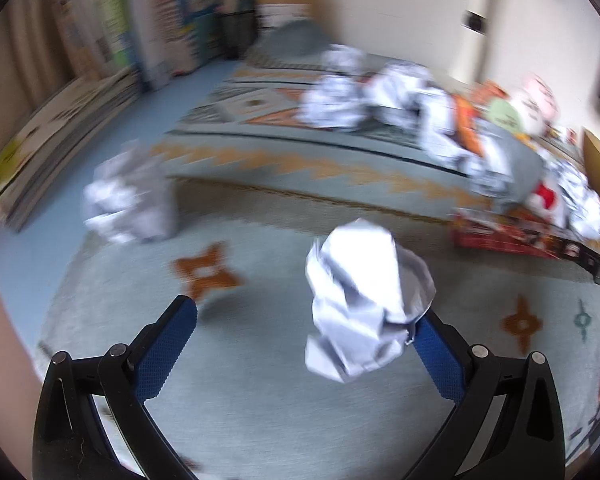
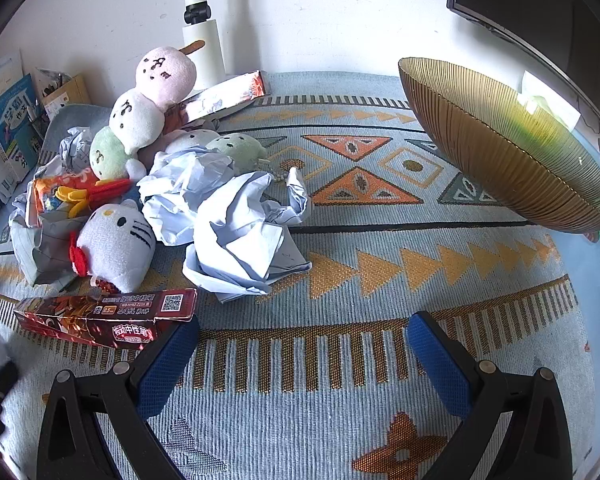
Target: Organize objects
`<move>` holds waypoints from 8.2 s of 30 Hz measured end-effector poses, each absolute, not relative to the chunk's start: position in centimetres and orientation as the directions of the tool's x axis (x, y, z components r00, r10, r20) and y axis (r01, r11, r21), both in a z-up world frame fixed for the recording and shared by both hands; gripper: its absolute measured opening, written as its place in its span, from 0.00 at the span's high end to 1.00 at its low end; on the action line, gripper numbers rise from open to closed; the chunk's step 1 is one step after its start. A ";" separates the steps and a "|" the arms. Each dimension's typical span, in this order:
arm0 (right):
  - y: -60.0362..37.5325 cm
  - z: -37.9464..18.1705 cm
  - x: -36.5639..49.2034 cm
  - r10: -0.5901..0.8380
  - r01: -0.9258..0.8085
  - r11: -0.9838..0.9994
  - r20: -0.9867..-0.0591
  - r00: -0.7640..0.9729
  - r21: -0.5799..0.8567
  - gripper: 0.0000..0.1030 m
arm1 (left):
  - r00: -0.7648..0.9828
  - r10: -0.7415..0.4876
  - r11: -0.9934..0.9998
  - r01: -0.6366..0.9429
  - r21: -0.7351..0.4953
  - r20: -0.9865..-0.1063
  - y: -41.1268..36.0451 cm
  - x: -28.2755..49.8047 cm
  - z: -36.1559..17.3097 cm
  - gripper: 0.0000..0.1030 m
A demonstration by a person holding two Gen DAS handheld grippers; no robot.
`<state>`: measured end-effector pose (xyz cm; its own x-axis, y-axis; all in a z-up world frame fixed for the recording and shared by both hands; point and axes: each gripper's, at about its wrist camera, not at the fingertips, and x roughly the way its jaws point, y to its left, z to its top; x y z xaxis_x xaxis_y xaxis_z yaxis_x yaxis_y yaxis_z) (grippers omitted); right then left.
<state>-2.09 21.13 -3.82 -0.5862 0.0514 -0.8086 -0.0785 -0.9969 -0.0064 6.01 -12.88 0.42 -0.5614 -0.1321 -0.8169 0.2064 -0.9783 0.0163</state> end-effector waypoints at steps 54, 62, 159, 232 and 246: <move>-12.5 -4.6 0.8 -0.466 0.615 -0.781 -0.754 -0.462 0.106 0.30 | -0.624 -0.118 -0.946 0.308 -0.104 -0.772 -31.8 -0.6 0.1 0.18; -10.0 -3.5 0.4 -0.507 0.591 -0.789 -0.725 -0.467 0.171 0.46 | -0.628 -0.114 -0.960 0.268 -0.076 -0.770 -29.2 -0.9 0.5 0.59; 28.9 10.9 -2.6 -0.012 -0.087 -0.983 -0.537 -0.844 0.160 0.00 | -0.788 0.264 -0.956 -0.292 -0.040 -0.556 7.8 -4.7 11.8 0.01; 25.8 -4.2 -5.5 -0.483 0.192 -0.859 -0.627 -0.612 0.474 0.23 | -0.577 0.316 -0.933 -0.331 -0.138 -0.753 -0.5 -3.3 1.0 0.01; 27.3 -4.2 -5.2 -0.490 0.153 -0.834 -0.584 -0.648 0.530 0.52 | -0.545 0.363 -0.925 -0.307 -0.224 -0.756 -0.1 -4.0 0.7 0.35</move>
